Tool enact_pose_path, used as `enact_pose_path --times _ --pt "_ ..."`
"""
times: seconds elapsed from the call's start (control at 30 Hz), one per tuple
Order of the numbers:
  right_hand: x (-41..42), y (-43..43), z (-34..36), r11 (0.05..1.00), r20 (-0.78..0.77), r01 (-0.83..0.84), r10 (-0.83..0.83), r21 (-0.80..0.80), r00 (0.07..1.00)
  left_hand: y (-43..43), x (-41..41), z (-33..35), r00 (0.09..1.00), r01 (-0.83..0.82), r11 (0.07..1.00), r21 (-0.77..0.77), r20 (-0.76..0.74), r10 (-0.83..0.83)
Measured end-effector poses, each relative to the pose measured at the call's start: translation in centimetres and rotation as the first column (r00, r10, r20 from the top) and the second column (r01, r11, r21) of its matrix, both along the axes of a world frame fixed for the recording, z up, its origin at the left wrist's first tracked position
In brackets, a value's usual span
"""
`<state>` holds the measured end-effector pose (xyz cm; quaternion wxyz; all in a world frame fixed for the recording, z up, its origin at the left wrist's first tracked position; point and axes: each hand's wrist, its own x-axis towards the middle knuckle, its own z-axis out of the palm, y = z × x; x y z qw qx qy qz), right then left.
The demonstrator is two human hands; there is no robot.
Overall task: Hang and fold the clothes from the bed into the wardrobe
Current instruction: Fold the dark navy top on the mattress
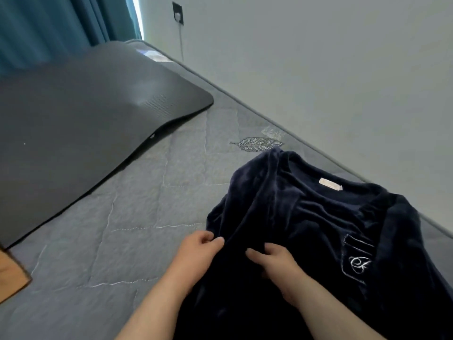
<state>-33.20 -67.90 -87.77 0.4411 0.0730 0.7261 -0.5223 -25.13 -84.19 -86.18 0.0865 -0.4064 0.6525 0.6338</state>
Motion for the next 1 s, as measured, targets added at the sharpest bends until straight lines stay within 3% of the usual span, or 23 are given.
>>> enact_pose_path --times 0.1,0.17,0.27,0.37,0.43,0.5,0.67,0.83,0.93,1.0 --pt "-0.3 0.4 -0.8 0.987 0.132 0.16 -0.156 -0.024 0.979 0.4 -3.6 0.6 0.996 0.008 0.916 0.4 -0.084 0.028" --pt "-0.9 0.8 -1.2 0.972 0.208 0.235 -0.228 -0.009 0.951 1.4 -5.2 0.6 0.995 -0.031 0.861 0.508 -0.07 0.077" --pt "-1.4 1.4 -1.9 0.915 0.296 0.404 -0.388 0.008 0.873 2.3 -5.4 -2.0 0.963 -0.213 0.885 0.414 -0.067 0.263" --pt "-1.6 1.7 -2.0 0.867 0.322 0.497 -0.479 0.03 0.817 2.4 -4.1 -3.7 0.968 -0.228 0.951 0.208 -0.053 0.244" --pt "-1.8 1.7 -2.1 0.868 0.307 0.496 -0.478 0.021 0.823 2.6 -4.2 -3.7 0.985 -0.153 0.936 0.316 -0.027 0.17" --pt "-2.0 1.6 -2.5 0.876 0.253 0.482 -0.474 0.036 0.843 2.7 -5.5 -2.8 0.987 -0.113 0.853 0.51 -0.045 0.157" --pt "-2.7 1.5 -3.9 0.88 0.24 0.474 -0.455 -0.026 0.858 1.0 -10.6 -2.3 0.865 -0.266 0.695 0.668 -0.154 0.478" --pt "-2.7 1.5 -4.1 0.885 0.281 0.465 -0.448 0.01 0.848 -0.5 -11.4 -4.8 0.869 -0.324 0.821 0.471 -0.196 0.455" --pt "-3.1 1.1 -2.2 0.876 0.42 0.482 -0.438 0.003 0.795 -0.1 -11.3 -5.4 0.883 -0.338 0.855 0.394 -0.182 0.433" --pt "-5.4 0.6 -1.0 0.882 0.254 0.468 -0.464 0.048 0.848 -0.2 -11.4 -5.7 0.881 -0.341 0.853 0.395 -0.181 0.436"
